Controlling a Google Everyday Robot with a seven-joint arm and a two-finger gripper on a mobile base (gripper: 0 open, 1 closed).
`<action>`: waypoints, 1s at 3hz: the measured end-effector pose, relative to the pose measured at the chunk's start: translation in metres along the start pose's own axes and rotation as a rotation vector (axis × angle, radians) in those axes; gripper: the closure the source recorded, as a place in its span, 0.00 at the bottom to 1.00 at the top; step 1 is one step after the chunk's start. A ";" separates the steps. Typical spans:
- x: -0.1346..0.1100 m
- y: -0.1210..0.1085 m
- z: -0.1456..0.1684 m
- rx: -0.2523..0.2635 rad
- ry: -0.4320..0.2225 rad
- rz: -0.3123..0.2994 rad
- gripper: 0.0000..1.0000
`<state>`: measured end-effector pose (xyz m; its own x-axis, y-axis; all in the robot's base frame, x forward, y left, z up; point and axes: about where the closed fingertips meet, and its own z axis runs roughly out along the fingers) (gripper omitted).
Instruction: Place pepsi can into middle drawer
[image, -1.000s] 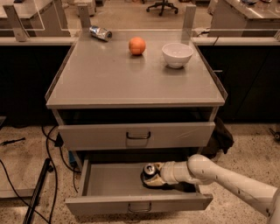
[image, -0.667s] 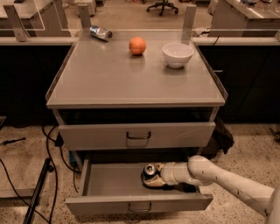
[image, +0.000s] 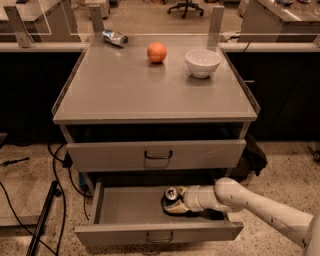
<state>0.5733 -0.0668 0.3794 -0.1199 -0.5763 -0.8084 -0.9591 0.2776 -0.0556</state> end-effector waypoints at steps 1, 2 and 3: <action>0.000 0.000 0.000 0.000 0.000 0.000 0.27; 0.000 0.000 0.000 0.000 0.000 0.000 0.03; 0.000 0.000 0.000 0.000 0.000 0.000 0.00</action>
Offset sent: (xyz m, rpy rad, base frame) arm 0.0000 0.0000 0.0000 0.0000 0.0000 0.0000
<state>0.5733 -0.0667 0.3793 -0.1199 -0.5763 -0.8084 -0.9591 0.2774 -0.0555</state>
